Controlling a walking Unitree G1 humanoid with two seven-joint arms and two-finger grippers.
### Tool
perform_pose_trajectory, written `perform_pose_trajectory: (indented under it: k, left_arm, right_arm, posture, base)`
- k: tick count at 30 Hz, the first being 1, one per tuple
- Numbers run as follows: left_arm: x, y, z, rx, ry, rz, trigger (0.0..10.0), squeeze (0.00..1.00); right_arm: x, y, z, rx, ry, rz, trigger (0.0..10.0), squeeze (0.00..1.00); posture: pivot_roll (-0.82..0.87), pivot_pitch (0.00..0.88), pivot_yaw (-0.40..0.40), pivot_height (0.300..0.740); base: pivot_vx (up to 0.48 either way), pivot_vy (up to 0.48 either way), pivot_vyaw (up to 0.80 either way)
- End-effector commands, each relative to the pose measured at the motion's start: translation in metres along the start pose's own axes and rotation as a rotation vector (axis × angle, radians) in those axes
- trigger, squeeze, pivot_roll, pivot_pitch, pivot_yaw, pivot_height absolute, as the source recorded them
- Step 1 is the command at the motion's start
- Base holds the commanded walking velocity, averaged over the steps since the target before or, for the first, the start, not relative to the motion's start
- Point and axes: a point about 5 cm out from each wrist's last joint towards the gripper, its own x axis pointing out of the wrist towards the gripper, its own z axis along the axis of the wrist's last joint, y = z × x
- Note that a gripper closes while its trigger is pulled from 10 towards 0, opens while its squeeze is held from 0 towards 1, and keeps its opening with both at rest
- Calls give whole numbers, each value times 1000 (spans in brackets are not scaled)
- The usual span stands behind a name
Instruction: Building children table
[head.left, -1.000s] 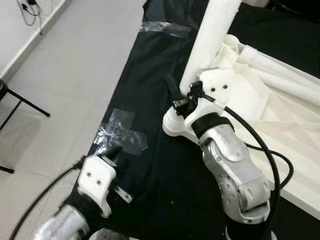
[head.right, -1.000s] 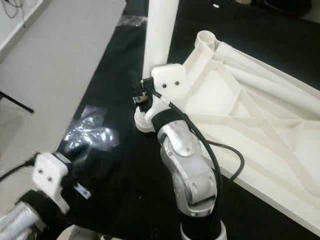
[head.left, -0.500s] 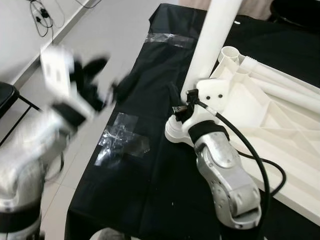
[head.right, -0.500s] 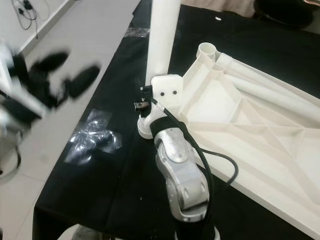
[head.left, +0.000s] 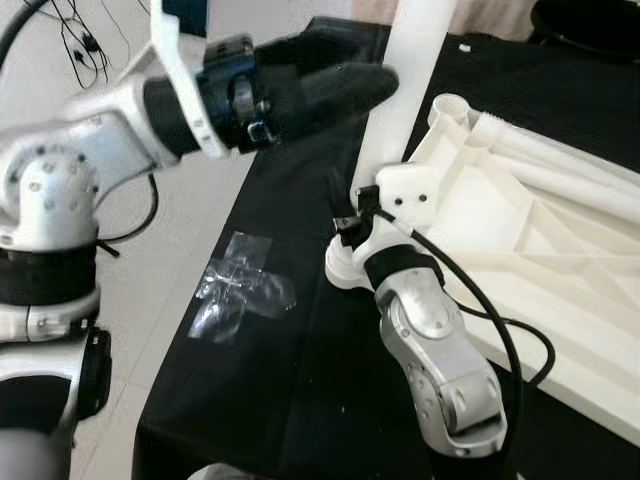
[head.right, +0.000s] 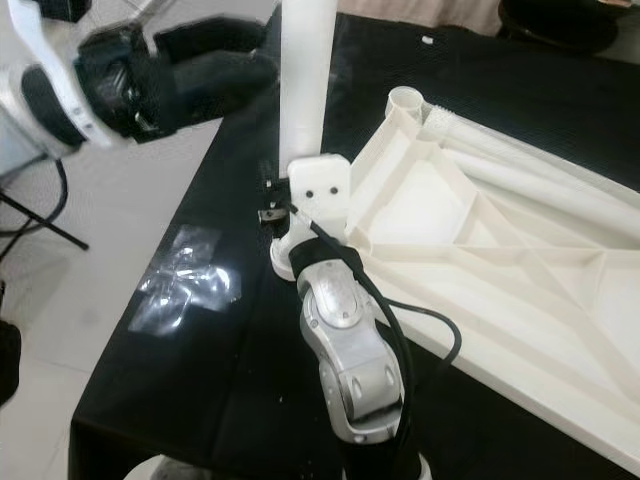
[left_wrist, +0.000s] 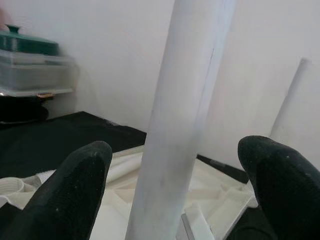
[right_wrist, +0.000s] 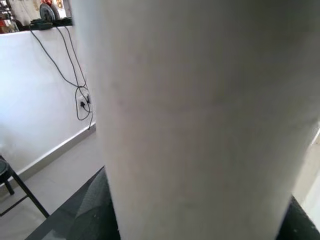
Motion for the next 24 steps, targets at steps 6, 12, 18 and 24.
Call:
perform_pose_trajectory:
  k: [6,12,18,24]
  left_arm:
    - [13,17,-3,58,102,3,10000,0]
    - [22,18,-9,71,152,-53,0,0]
    - [29,18,-13,91,187,-99,0,0]
    - [34,16,-16,124,212,-137,0,0]
  right_arm:
    - [-3,9,-35,33,178,36,10000,0]
    - [-3,11,-33,35,169,44,10000,0]
    - [-3,11,-33,34,166,47,10000,0]
    - [-2,11,-33,33,164,49,10000,0]
  posture:
    - [81,262,10,740]
    - [79,269,16,740]
    - [78,270,16,740]
    - [77,271,15,740]
  base:
    - [0,0,0]
    - [0,0,0]
    - [0,0,0]
    - [0,0,0]
